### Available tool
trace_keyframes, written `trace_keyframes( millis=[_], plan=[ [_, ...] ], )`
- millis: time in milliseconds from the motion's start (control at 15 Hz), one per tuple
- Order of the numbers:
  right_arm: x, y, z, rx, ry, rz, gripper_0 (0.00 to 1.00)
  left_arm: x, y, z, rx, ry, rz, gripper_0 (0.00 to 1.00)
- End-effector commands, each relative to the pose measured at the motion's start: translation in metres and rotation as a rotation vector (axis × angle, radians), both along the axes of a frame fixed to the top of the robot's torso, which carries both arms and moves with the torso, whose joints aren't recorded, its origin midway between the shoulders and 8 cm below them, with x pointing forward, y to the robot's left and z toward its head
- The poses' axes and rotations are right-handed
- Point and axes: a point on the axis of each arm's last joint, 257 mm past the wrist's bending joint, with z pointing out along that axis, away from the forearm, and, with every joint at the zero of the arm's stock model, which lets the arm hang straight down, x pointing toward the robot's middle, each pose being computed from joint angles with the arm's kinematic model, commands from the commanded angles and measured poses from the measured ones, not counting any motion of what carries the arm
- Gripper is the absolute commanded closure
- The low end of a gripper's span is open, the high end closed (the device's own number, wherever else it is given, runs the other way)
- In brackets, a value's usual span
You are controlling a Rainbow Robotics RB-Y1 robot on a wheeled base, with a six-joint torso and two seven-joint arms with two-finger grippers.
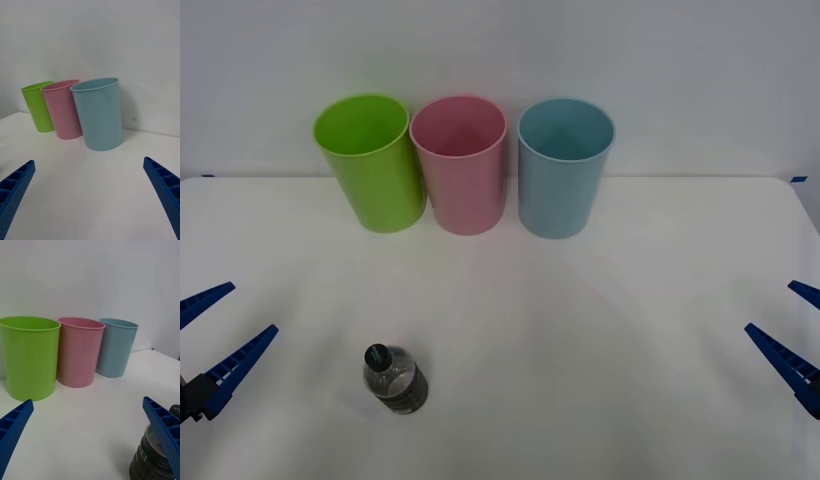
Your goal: Grasp the object on the table and drop it into the matching bin: aluminum can to the light blue bin, PET bottle to the pink bin.
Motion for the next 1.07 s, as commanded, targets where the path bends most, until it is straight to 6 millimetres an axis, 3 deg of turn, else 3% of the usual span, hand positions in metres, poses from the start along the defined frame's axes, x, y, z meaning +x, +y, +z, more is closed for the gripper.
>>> trace_keyframes(
  millis=[67,133,200,467,1067],
  plan=[
    [0.0,0.0,0.0,0.0,0.0,0.0,0.0,0.0,0.0,0.0,0.0,0.0,0.0,0.0],
    [0.0,0.0,0.0,0.0,0.0,0.0,0.0,0.0,0.0,0.0,0.0,0.0,0.0,0.0],
    [0.0,0.0,0.0,0.0,0.0,0.0,0.0,-0.001,-0.005,-0.012,-0.037,0.022,0.008,0.0],
    [0.0,0.0,0.0,0.0,0.0,0.0,0.0,0.001,-0.013,-0.013,-0.041,0.02,-0.008,0.0],
    [0.0,0.0,0.0,0.0,0.0,0.0,0.0,-0.035,0.009,-0.033,0.06,0.1,-0.032,0.0]
  ],
)
